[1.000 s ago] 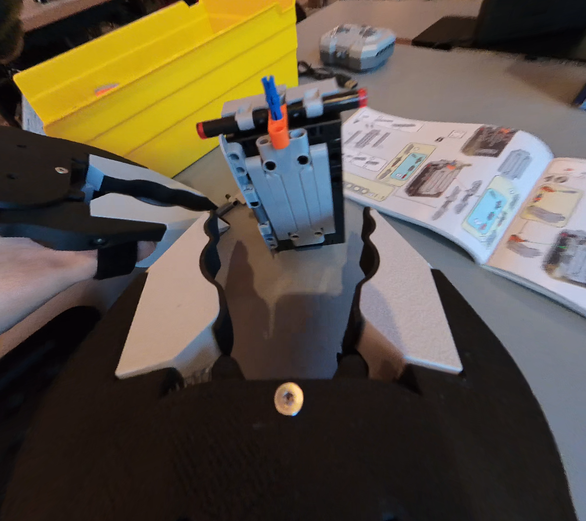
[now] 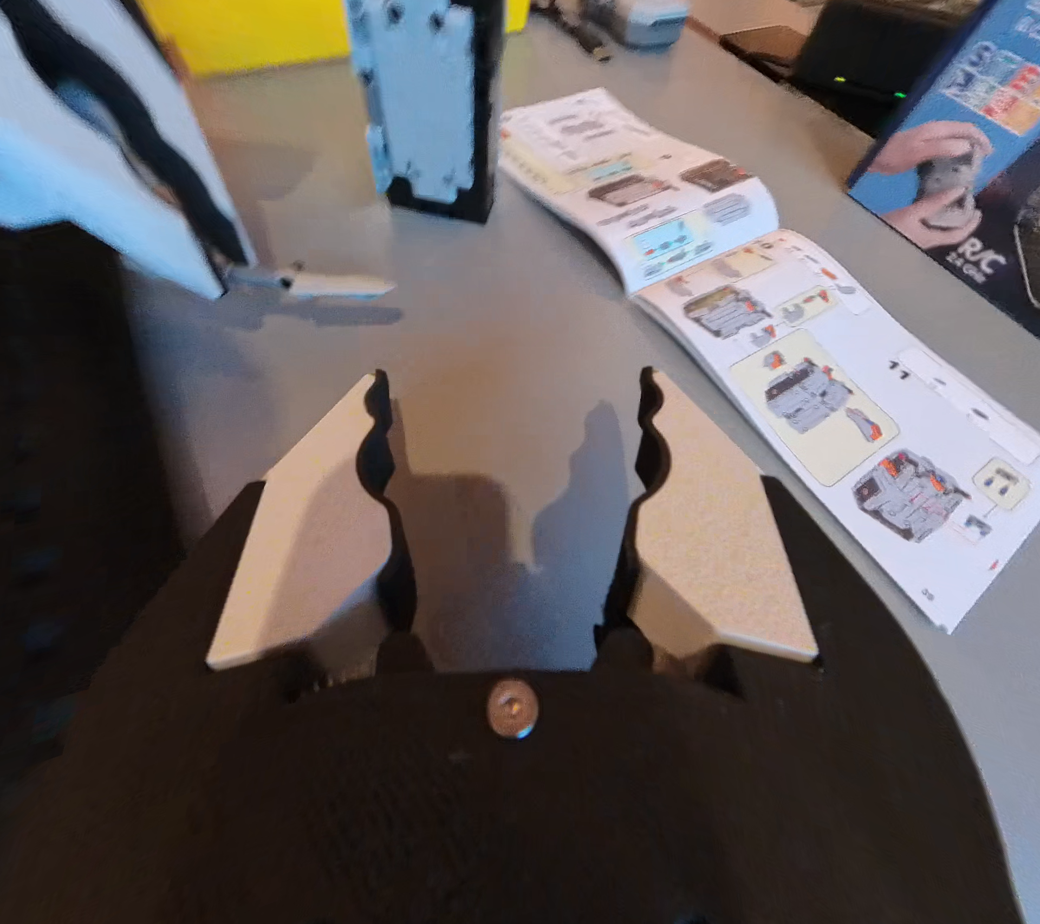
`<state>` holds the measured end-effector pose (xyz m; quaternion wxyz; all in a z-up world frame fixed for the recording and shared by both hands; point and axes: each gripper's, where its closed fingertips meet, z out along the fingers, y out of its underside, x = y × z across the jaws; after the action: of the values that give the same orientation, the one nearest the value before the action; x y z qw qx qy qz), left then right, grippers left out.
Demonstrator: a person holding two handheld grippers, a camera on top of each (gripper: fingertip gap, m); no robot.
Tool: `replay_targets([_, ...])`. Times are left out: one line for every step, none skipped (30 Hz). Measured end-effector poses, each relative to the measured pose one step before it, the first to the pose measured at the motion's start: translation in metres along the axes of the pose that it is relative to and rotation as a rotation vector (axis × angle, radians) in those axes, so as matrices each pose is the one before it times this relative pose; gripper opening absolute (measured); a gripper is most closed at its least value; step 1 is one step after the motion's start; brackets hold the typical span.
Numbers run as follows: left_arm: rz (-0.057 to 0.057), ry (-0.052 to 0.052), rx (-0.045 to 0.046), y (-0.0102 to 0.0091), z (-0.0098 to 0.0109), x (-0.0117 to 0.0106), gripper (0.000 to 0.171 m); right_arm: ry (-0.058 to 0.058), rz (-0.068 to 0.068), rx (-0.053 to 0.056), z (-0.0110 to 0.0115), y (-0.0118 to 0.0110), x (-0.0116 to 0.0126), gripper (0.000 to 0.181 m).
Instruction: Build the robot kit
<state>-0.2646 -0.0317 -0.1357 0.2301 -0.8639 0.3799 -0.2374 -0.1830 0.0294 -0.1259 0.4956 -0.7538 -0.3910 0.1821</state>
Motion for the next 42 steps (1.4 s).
replay_targets([0.0409,-0.0443,0.01613,-0.00929,0.00317,0.00288,0.014,-0.0057,-0.0531,-0.0126,-0.00217,0.00386,-0.00426,0.087])
replay_targets([0.0356,-0.0314,0.03254,-0.01140,0.00243,0.00304,0.014,0.0014,-0.0385,0.0004,-0.00365,0.00111,-0.00221,0.087])
replay_targets([0.0264,-0.0211,0.05477,-0.01383,0.00233,0.00262,0.014,0.0051,0.0005,0.0040,-0.00488,0.00035,0.00044,0.082])
replay_targets([0.0126,-0.0256,0.06312,-0.01368,0.00259,0.00006,0.014,0.0049,0.0400,0.0066,-0.00515,0.00014,0.00330,0.079])
replay_targets([0.0100,-0.0203,0.04908,-0.01043,0.00350,0.00050,0.014,-0.0024,0.0616,0.0114,-0.00541,-0.00051,0.00502,0.079])
replay_targets([0.0192,-0.0183,0.04316,-0.00885,0.00376,0.00103,0.014,-0.0085,0.0766,0.0175,-0.00574,-0.00188,0.00642,0.078])
replay_targets([0.0186,-0.0388,0.05119,-0.00882,0.00328,-0.00140,0.014,-0.0082,0.0886,0.0257,-0.00614,-0.00384,0.00856,0.075])
replay_targets([0.0269,-0.0299,0.04520,-0.00716,0.00321,0.00066,0.014,-0.0155,0.1089,0.0424,-0.00659,-0.00735,0.00893,0.071])
replay_targets([0.0284,-0.0232,0.02877,-0.00519,0.00324,0.00153,0.014,-0.0464,0.1361,0.0666,-0.00680,-0.01270,0.00489,0.066])
replay_targets([0.0225,-0.0325,0.02402,-0.00479,0.00292,-0.00026,0.014,-0.0790,0.1574,0.0861,-0.00657,-0.01705,-0.00023,0.058])
replay_targets([0.0249,-0.0218,0.02504,-0.00480,0.00280,0.00148,0.014,-0.0914,0.1598,0.0796,-0.00479,-0.01654,-0.00294,0.046])
replay_targets([0.0194,-0.0053,0.01915,-0.00436,0.00293,0.00341,0.014,-0.0700,0.1318,0.0428,-0.00147,-0.01051,-0.00107,0.038])
replay_targets([0.0036,0.0008,0.01326,-0.00391,0.00299,0.00296,0.014,-0.0260,0.0834,0.0012,0.00081,-0.00300,0.00384,0.031])
replay_targets([-0.0026,0.0031,0.01207,-0.00370,0.00276,0.00234,0.014,-0.0013,0.0297,-0.0217,0.00287,0.00152,0.00550,0.029])
replay_targets([-0.0027,-0.0025,0.00736,-0.00275,0.00269,0.00090,0.014,0.0087,-0.0078,-0.0358,0.00433,0.00504,0.00425,0.030])
replay_targets([0.0000,-0.0075,0.00607,-0.00226,0.00256,-0.00022,0.014,0.0045,-0.0072,-0.0371,0.00511,0.00611,0.00161,0.032])
replay_targets([0.0022,-0.0059,0.00371,-0.00147,0.00231,0.00009,0.014,-0.0043,0.0094,-0.0257,0.00512,0.00456,-0.00044,0.034])
replay_targets([0.0020,-0.0047,0.00304,-0.00111,0.00208,0.00049,0.013,-0.0082,0.0168,-0.0154,0.00444,0.00263,-0.00047,0.035])
replay_targets([0.0020,-0.0020,0.00312,-0.00060,0.00193,0.00089,0.013,0.0015,0.0098,-0.0132,0.00338,0.00193,0.00148,0.034])
replay_targets([0.0027,-0.0030,0.00211,-0.00027,0.00140,0.00080,0.014,0.0100,0.0008,-0.0057,0.00216,0.00064,0.00317,0.030])
replay_targets([0.0051,-0.0070,0.00229,0.00008,0.00097,0.00029,0.013,0.0018,0.0015,-0.0012,0.00118,0.00025,0.00226,0.027])
replay_targets([0.0070,-0.0047,-0.00263,0.00090,0.00092,0.00074,0.014,-0.0223,0.0086,0.0000,0.00078,0.00008,-0.00159,0.024])
replay_targets([0.0051,-0.0026,0.00201,0.00046,0.00039,0.00091,0.013,-0.0215,0.0164,-0.0030,0.00037,0.00076,-0.00147,0.019])
replay_targets([0.0042,-0.0046,0.00588,-0.00019,-0.00002,0.00048,0.013,-0.0119,0.0112,-0.0048,-0.00009,0.00103,-0.00002,0.009])
replay_targets([0.0047,-0.0025,-0.00074,0.00054,0.00034,0.00046,0.013,-0.0033,0.0011,-0.0004,-0.00038,0.00031,0.00088,0.005])
replay_targets([0.0022,0.0003,-0.00684,0.00170,0.00109,0.00042,0.014,0.0036,-0.0048,-0.0058,-0.00027,0.00100,0.00119,0.005])
replay_targets([-0.0046,0.0027,0.00022,0.00095,0.00097,0.00047,0.014,0.0045,-0.0080,-0.0057,-0.00024,0.00050,0.00065,0.005])
replay_targets([-0.0112,0.0058,0.00862,-0.00031,0.00040,0.00055,0.014,0.0102,-0.0121,-0.0056,-0.00032,0.00002,0.00096,0.005])
replay_targets([-0.0117,0.0056,0.00496,-0.00016,0.00028,0.00034,0.017,0.0144,-0.0177,-0.0032,-0.00021,-0.00065,0.00117,0.005])
replay_targets([-0.0143,-0.0048,0.00195,0.00038,0.00055,-0.00148,0.028,0.0230,-0.0197,0.0003,-0.00045,-0.00190,0.00224,0.005])
replay_targets([-0.0142,-0.0138,0.00722,-0.00004,-0.00009,-0.00279,0.038,0.0204,-0.0217,-0.0025,-0.00054,-0.00247,0.00201,0.005])
replay_targets([-0.0115,-0.0067,0.01377,-0.00090,-0.00095,-0.00193,0.047,0.0163,-0.0233,-0.0066,-0.00058,-0.00394,0.00115,0.005])
replay_targets([-0.0107,0.0006,0.01483,-0.00102,-0.00161,-0.00102,0.048,0.0263,-0.0288,-0.0047,-0.00100,-0.00658,0.00177,0.005])
replay_targets([-0.0105,0.0057,0.01093,-0.00033,-0.00129,-0.00033,0.046,0.0412,-0.0327,-0.0064,-0.00109,-0.00867,0.00288,0.005])
replay_targets([-0.0124,0.0030,0.00438,0.00079,-0.00055,-0.00083,0.046,0.0320,-0.0403,-0.0110,-0.00028,-0.00996,0.00090,0.005])
replay_targets([-0.0137,0.0071,-0.00203,0.00171,0.00029,-0.00018,0.045,0.0265,-0.0450,-0.0286,0.00096,-0.00919,-0.00083,0.005])
replay_targets([-0.0162,0.0106,-0.00703,0.00230,0.00079,0.00019,0.044,0.0304,-0.0567,-0.0357,0.00136,-0.00952,-0.00110,0.005])
replay_targets([-0.0182,0.0135,-0.00682,0.00207,0.00088,0.00069,0.044,0.0392,-0.0613,-0.0276,0.00138,-0.01073,-0.00038,0.005])
replay_targets([-0.0176,0.0142,-0.00342,0.00145,0.00075,0.00083,0.043,0.0393,-0.0602,-0.0328,0.00165,-0.00996,-0.00017,0.005])
replay_targets([-0.0142,0.0143,-0.00377,0.00152,0.00073,0.00115,0.042,0.0325,-0.0599,-0.0462,0.00218,-0.00849,-0.00043,0.005])
replay_targets([-0.0128,0.0120,-0.00550,0.00174,0.00083,0.00090,0.041,0.0338,-0.0528,-0.0372,0.00219,-0.00850,0.00062,0.005])
replay_targets([-0.0111,0.0097,-0.00519,0.00147,0.00078,0.00085,0.040,0.0331,-0.0448,-0.0397,0.00280,-0.00537,0.00159,0.005])
